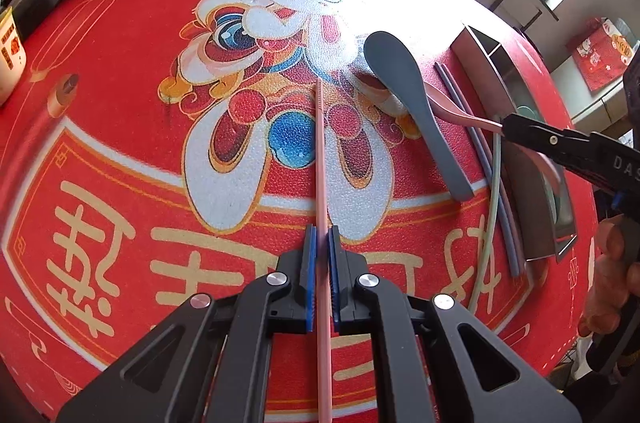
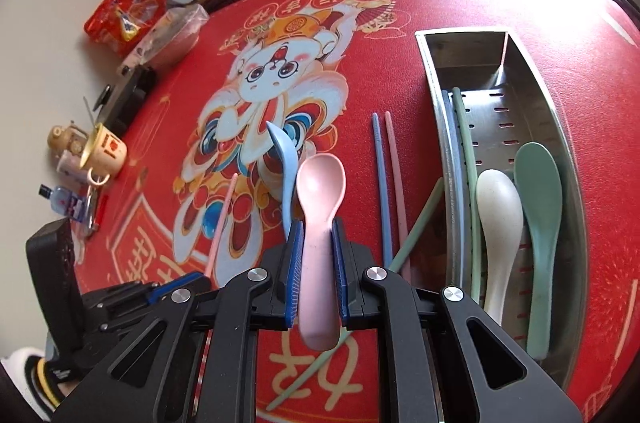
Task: Organize utensils
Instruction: 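Lift the pink spoon and carry it toward the steel tray with the right tool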
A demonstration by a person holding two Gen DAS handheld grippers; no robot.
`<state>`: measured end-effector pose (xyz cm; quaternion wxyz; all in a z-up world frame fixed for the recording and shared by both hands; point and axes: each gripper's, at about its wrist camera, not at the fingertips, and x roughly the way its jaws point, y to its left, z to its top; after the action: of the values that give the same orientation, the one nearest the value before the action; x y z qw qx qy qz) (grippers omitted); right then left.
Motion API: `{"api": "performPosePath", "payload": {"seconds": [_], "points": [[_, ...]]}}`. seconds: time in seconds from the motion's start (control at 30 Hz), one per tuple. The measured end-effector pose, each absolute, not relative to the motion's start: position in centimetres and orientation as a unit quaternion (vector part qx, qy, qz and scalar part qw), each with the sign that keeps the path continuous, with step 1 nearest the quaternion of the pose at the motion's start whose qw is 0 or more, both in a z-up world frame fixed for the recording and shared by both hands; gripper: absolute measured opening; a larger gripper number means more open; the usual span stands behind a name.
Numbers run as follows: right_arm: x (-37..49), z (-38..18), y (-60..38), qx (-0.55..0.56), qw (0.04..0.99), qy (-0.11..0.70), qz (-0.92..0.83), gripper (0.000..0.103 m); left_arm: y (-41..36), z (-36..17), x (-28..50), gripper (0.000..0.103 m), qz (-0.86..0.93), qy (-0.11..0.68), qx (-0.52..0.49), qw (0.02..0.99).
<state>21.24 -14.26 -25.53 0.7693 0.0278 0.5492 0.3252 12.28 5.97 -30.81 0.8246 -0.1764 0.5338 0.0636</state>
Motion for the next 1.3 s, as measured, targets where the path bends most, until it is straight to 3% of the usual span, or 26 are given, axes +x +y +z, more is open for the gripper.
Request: {"api": "performPosePath", "payload": {"seconds": [0.63,1.3], "points": [[19.0,-30.3,-14.2,0.02,0.694,0.637,0.336,0.015,5.4,-30.7,12.3,0.008,0.069,0.543,-0.145,0.824],[20.3,-31.4,-13.3,0.087,0.659,0.662,0.348,0.012,5.7,-30.6,12.4,0.008,0.059,0.543,-0.15,0.824]]}}
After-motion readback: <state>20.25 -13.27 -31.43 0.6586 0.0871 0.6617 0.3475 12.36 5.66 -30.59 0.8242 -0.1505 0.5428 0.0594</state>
